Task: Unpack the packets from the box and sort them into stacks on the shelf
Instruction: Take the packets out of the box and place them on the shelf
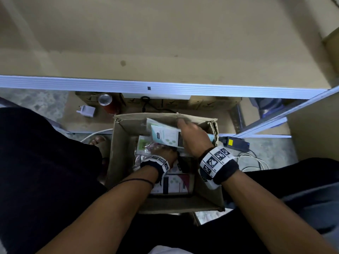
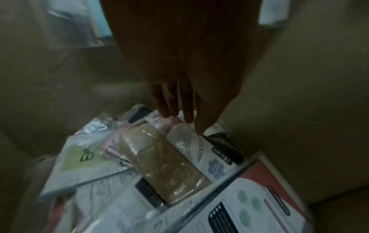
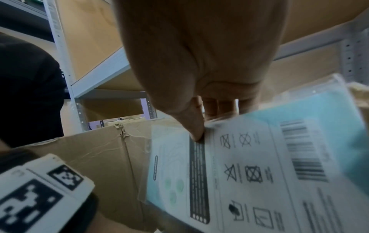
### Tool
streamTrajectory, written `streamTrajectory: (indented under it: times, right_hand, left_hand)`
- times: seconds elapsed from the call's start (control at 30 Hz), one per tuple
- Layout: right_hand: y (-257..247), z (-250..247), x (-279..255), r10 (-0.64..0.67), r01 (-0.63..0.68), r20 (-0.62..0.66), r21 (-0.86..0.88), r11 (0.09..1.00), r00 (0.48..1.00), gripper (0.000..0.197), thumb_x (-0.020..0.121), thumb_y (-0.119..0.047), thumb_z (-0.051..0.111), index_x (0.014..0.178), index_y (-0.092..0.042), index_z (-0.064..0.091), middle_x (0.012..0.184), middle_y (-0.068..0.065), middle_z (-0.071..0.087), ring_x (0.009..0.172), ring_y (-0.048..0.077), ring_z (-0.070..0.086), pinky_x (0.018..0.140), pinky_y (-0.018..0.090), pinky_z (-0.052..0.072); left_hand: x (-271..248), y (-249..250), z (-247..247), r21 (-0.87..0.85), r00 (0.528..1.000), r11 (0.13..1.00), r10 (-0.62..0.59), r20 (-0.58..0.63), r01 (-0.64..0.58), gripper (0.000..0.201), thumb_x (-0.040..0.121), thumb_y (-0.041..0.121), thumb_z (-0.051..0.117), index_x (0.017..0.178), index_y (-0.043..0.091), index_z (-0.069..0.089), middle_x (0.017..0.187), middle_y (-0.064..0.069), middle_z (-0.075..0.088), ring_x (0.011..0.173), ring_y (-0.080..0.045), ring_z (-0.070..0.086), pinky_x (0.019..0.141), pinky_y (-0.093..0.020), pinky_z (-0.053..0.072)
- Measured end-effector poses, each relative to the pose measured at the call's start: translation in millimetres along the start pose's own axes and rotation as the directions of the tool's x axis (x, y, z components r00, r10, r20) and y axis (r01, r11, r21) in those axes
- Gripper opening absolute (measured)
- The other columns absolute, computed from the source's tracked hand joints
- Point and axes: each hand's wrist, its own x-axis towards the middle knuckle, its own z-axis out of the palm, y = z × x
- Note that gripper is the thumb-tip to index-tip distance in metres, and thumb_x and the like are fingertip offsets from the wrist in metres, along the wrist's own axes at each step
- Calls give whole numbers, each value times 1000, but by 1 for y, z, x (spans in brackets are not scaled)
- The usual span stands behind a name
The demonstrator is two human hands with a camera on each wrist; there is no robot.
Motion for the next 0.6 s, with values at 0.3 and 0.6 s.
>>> streamTrajectory:
  times: [0.3,0.6]
  right_hand:
    - [7,3,2,16,-16,-92,1,1000,996,69,83,0,58,145,-17,34,124,13,60,109,39,61,88,45,50]
    - [3,11,9,8,-8,-38,9,1000,999,41,85,0,53,124,-12,45,121,12,61,109,38,60,86,44,48]
  left_hand:
    - [20,-9,-7,334,973,942,119,-198,-47,38,87,11,73,123,0,69,132,-22,65,123,-31,63,105,-40,48]
    - [20,-51,4,116,982,993,16,-186,6,34,89,11,68,121,-1,67,123,-21,69,112,-31,67,95,-37,52]
